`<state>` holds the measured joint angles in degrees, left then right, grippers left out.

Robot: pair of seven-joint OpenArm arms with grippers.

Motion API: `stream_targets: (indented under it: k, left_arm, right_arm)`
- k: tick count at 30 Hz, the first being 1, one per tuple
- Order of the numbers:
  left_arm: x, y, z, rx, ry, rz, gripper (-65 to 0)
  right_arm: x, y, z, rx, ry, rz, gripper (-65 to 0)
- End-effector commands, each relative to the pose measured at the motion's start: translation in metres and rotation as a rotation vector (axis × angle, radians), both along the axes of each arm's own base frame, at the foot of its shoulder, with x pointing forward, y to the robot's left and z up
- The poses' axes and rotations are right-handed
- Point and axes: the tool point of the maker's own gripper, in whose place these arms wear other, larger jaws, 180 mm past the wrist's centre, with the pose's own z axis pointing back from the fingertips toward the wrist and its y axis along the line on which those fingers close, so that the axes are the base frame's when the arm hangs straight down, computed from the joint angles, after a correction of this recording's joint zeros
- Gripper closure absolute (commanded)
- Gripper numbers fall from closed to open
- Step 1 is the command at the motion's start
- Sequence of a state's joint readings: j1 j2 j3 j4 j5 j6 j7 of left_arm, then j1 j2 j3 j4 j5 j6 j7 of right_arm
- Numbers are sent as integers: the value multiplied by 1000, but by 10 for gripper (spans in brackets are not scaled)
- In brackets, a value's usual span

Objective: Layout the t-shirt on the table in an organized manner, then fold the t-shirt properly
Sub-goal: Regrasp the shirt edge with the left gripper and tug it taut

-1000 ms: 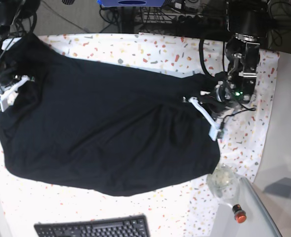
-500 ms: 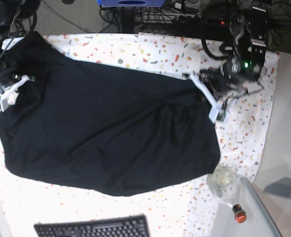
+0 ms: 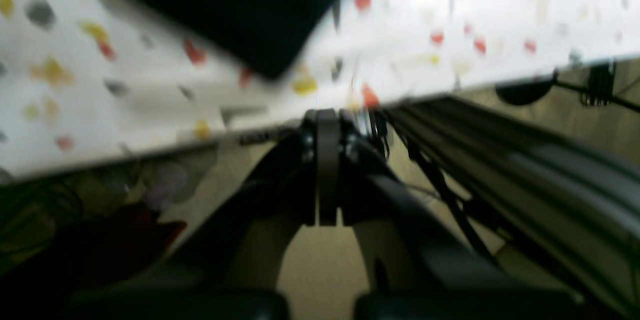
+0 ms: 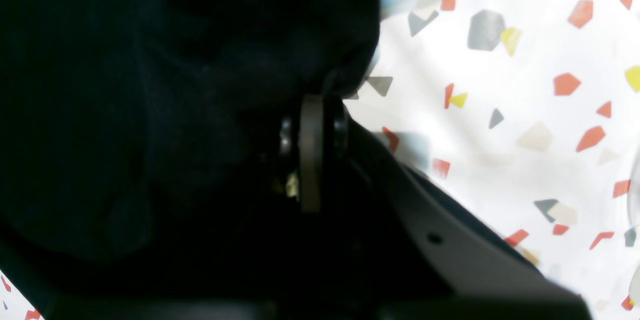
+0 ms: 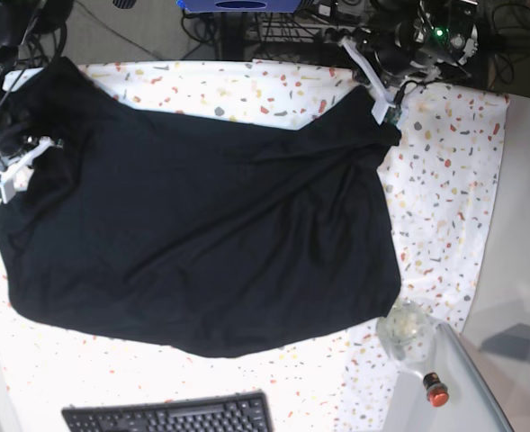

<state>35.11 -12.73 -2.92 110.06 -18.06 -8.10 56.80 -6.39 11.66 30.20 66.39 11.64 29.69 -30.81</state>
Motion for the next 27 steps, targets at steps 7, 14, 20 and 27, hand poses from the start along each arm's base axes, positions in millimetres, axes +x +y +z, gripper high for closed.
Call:
stream_targets:
  k: [7, 14, 20, 27]
  left_arm:
    - [-24, 21, -2, 36, 43, 43, 0]
    - [-23, 46, 8, 69, 4, 127, 0]
    - [0, 45, 21, 36, -217, 157, 0]
    - [3, 44, 6, -38, -346, 151, -550]
  right_arm:
    - [-11, -39, 11, -38, -2, -98, 0]
    - [-14, -42, 20, -68, -19, -82, 0]
    - [-13, -42, 20, -68, -20, -81, 0]
    - [-12, -41, 20, -68, -23, -79, 0]
